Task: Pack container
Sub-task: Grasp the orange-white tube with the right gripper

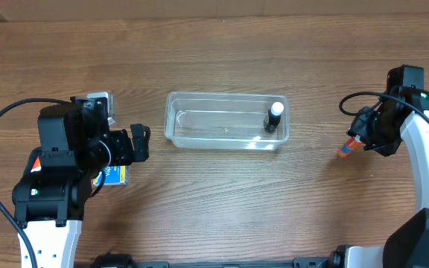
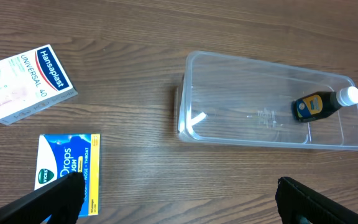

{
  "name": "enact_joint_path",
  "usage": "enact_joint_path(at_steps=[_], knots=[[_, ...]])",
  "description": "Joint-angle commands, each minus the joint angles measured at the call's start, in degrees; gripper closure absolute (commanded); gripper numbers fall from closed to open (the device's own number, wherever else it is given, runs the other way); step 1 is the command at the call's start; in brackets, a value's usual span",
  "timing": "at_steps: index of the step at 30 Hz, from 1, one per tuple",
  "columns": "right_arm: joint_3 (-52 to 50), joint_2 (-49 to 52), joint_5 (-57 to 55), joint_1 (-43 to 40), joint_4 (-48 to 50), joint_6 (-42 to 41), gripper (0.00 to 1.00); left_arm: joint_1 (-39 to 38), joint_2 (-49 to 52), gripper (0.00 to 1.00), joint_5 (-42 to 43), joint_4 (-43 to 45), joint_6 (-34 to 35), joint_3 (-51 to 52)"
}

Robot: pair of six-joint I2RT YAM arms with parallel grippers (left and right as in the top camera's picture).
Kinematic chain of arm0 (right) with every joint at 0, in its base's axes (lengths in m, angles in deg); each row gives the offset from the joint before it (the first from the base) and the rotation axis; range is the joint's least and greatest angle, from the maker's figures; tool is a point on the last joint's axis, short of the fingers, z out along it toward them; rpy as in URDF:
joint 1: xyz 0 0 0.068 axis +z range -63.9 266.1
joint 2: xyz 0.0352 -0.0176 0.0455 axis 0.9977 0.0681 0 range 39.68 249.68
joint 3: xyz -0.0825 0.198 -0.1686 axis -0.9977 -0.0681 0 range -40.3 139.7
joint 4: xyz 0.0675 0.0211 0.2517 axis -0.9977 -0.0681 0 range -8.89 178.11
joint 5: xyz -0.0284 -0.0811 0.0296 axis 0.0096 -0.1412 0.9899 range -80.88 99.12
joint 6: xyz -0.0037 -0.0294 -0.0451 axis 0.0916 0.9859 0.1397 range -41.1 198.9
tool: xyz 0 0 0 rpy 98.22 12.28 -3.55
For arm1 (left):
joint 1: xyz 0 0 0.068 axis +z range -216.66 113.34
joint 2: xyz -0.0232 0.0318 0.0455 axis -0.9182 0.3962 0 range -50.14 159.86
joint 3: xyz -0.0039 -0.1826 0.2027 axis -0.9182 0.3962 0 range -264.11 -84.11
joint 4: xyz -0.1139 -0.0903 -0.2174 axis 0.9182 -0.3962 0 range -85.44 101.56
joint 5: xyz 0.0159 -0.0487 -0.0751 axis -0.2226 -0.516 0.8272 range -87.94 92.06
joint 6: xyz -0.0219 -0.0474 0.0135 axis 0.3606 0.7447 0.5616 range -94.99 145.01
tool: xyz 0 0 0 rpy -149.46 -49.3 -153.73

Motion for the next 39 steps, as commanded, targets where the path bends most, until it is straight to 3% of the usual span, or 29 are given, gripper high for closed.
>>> enact_joint_path(at_steps=[1, 5, 17, 19, 36, 39], knots=[[-0.2, -0.1, 1.6, 0.2, 0.1, 1.4, 0.44, -0.3, 0.1, 0.00, 0.1, 0.3, -1.3, -1.2], [-0.2, 0.1, 1.1, 0.3, 1.1, 1.6, 0.39, -0.3, 0.1, 0.00, 0.1, 0.3, -1.3, -1.2], [-0.2, 3.4, 1.1, 0.3, 3.2, 1.8, 0.40, -0.3, 0.1, 0.00, 0.1, 0.3, -1.3, -1.2], [-0.2, 3.4, 1.1, 0.3, 3.3, 1.8, 0.47, -0.3, 0.1, 0.00, 0.1, 0.3, -1.3, -1.2], [-0.2, 3.4, 1.1, 0.3, 3.1, 1.8, 0.73, -0.3, 0.1, 0.00, 0.1, 0.2, -1.3, -1.2], [0.5, 3.4, 1.5, 0.3, 2.5, 1.4, 0.86, -0.3, 0.1, 0.00, 0.1, 0.2, -1.3, -1.2]])
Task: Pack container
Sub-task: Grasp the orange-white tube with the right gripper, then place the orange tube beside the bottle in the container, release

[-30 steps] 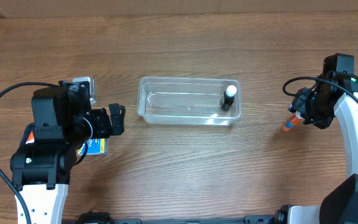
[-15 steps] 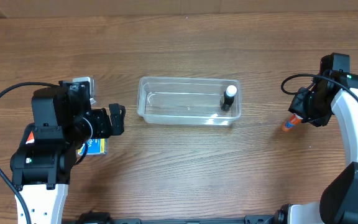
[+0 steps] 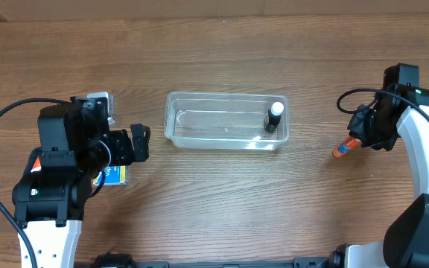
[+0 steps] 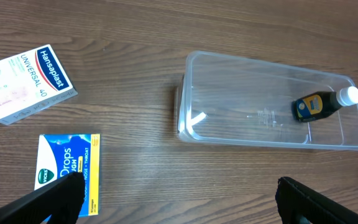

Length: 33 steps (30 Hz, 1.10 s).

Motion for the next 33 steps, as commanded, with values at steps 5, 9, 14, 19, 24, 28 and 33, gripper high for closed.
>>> enact_joint_path(at_steps=[5, 9, 14, 19, 24, 28, 33], knots=[[11.8, -1.5, 0.1, 3.1, -8.2, -0.2, 0.90, -0.3, 0.1, 0.00, 0.1, 0.3, -1.3, -1.2], [23.8, -3.6, -2.0, 10.3, -13.3, 0.0, 0.92, -0.3, 0.1, 0.00, 0.1, 0.3, -1.3, -1.2], [27.8, -4.4, -5.5, 24.2, -10.8, -0.3, 0.92, -0.3, 0.1, 0.00, 0.0, 0.3, -1.3, -1.2], [23.9, -4.1, -6.2, 30.5, -6.8, -3.5, 0.95, -0.3, 0.1, 0.00, 0.0, 0.3, -1.3, -1.2], [16.0, -4.1, -5.9, 32.3, -4.6, -3.6, 0.95, -0.3, 0.1, 0.00, -0.6, 0.3, -1.3, -1.2], [10.8, -4.1, -5.9, 33.2, -2.0, -5.0, 0.94, -0.3, 0.1, 0.00, -0.8, 0.2, -1.3, -1.2], [6.4, -4.0, -5.9, 33.2, 1.7, -5.0, 0.94, -0.3, 0.1, 0.00, -0.8, 0.3, -1.3, -1.2]])
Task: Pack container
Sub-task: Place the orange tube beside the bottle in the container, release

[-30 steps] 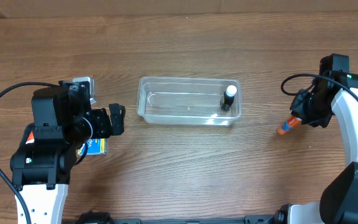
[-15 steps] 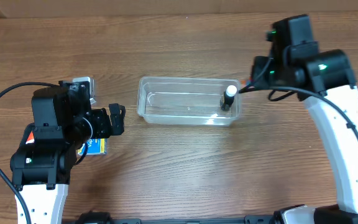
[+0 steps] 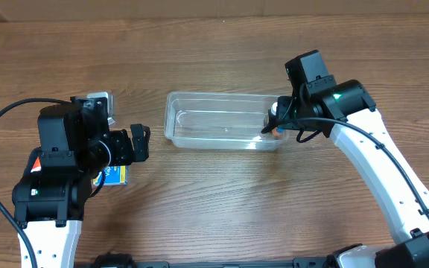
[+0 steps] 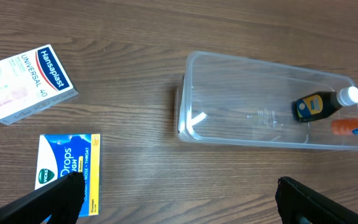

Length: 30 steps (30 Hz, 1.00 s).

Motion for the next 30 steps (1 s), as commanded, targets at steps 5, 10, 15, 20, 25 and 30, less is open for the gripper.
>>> enact_joint_path(at_steps=[5, 10, 15, 20, 25, 30], knots=[[-8.2, -0.5, -0.4, 0.2, 7.8, 0.0, 0.94, -0.3, 0.1, 0.00, -0.7, 0.2, -1.2, -1.2], [-11.0, -0.5, -0.4, 0.2, 10.3, 1.7, 0.91, -0.3, 0.1, 0.00, -0.7, 0.3, -1.2, -1.2], [-11.0, -0.5, -0.4, 0.2, 11.7, 1.7, 0.83, -0.3, 0.1, 0.00, -0.7, 0.2, -1.2, -1.2], [-11.0, -0.5, -0.4, 0.2, 11.8, 1.7, 0.71, -0.3, 0.1, 0.00, -0.7, 0.2, -1.3, -1.2], [-11.0, -0.5, -0.4, 0.2, 11.5, 1.7, 0.54, -0.3, 0.1, 0.00, -0.7, 0.2, -1.3, -1.2], [-11.0, -0.5, -0.4, 0.2, 10.8, 1.7, 0.54, -0.3, 0.1, 0.00, -0.7, 0.3, -1.3, -1.2]])
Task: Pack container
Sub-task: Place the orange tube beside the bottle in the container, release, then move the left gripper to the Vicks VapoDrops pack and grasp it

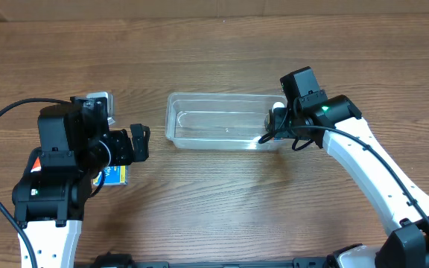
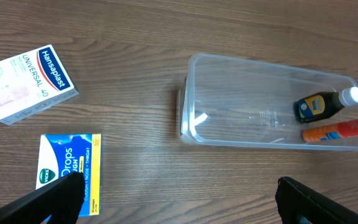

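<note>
A clear plastic container (image 1: 222,138) (image 2: 241,134) sits mid-table. A dark bottle with a white cap (image 2: 319,106) lies at its right end. Beside the bottle, an orange tube (image 2: 331,132) rests low inside against the near wall, its red end tilted up toward the black fingertips of my right gripper (image 1: 272,132). That gripper hangs over the container's right end and looks shut on the tube. My left gripper (image 1: 140,141) (image 2: 179,196) stands open left of the container, holding nothing.
A white Hansaplast box (image 2: 27,81) (image 1: 101,103) and a blue Vicks drops box (image 2: 70,167) (image 1: 115,176) lie on the wood left of the container, near my left arm. The left finger (image 2: 55,196) partly covers the blue box.
My right gripper has shifted slightly left and lower at the container's right end. The orange tube, then above the near rim, now lies inside next to the bottle.
My right gripper was at the table's far right with the orange tube, and a little later had barely moved. Then it held the tube over the container's right end. Now the tube is down inside. The left arm and both boxes have stayed put.
</note>
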{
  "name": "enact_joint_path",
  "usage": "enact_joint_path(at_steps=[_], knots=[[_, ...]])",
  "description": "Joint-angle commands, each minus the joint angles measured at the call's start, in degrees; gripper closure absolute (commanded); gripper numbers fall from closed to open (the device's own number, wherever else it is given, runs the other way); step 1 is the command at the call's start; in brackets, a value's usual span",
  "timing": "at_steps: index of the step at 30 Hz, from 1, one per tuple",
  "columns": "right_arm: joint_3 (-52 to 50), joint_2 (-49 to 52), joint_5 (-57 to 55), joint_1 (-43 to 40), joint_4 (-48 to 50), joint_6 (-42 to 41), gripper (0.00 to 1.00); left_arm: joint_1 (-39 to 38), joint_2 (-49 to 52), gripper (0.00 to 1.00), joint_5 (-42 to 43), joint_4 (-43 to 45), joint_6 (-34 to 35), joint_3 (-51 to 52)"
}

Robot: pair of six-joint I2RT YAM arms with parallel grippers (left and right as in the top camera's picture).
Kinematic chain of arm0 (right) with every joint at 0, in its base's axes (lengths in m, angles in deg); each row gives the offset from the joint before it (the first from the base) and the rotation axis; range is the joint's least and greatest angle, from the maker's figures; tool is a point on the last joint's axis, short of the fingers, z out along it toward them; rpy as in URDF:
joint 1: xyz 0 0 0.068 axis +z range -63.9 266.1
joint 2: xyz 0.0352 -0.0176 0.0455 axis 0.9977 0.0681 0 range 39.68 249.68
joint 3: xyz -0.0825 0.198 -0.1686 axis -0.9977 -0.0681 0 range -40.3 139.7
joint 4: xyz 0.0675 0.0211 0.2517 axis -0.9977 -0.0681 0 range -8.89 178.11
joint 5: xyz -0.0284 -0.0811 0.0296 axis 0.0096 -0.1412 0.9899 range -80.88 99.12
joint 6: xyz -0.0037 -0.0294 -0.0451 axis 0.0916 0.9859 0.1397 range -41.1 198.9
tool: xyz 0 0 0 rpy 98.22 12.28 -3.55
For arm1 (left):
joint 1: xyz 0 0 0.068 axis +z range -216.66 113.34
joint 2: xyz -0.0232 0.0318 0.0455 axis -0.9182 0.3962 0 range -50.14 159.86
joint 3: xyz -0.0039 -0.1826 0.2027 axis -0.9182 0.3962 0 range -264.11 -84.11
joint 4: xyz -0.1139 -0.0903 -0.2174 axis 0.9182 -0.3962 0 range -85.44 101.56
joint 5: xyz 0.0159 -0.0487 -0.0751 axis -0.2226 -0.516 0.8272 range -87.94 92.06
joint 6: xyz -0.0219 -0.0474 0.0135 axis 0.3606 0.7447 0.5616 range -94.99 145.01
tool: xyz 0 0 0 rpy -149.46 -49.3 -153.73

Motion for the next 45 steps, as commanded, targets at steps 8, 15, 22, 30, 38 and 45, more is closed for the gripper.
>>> enact_joint_path(at_steps=[8, 15, 22, 30, 38, 45], knots=[[4.8, -2.4, 0.2, 0.2, -2.7, 2.4, 0.53, -0.3, 0.1, 0.00, -0.7, 0.2, -1.3, -1.2], [19.6, -9.3, 1.2, -2.7, -8.5, 3.1, 0.13, -0.3, 0.1, 0.00, -1.0, 0.3, -1.3, -1.2], [18.6, -9.4, 7.6, -19.5, -12.5, 0.5, 0.00, -0.3, 0.1, 0.00, -1.4, 0.3, -1.3, -1.2], [8.7, -11.2, 6.1, -29.3, -22.1, -2.3, 0.00, -0.3, 1.9, 0.00, -8.9, -7.9, 0.8, -10.9], [-2.3, -10.9, 7.4, -30.4, -17.1, -1.7, 0.00, -0.2, 15.5, 0.00, -17.2, -21.2, 4.0, -15.9], [-2.3, -10.9, 7.4, -30.4, -17.3, -0.9, 0.00, 8.0, 33.9, 0.00, -18.1, -18.9, 5.2, -12.1]])
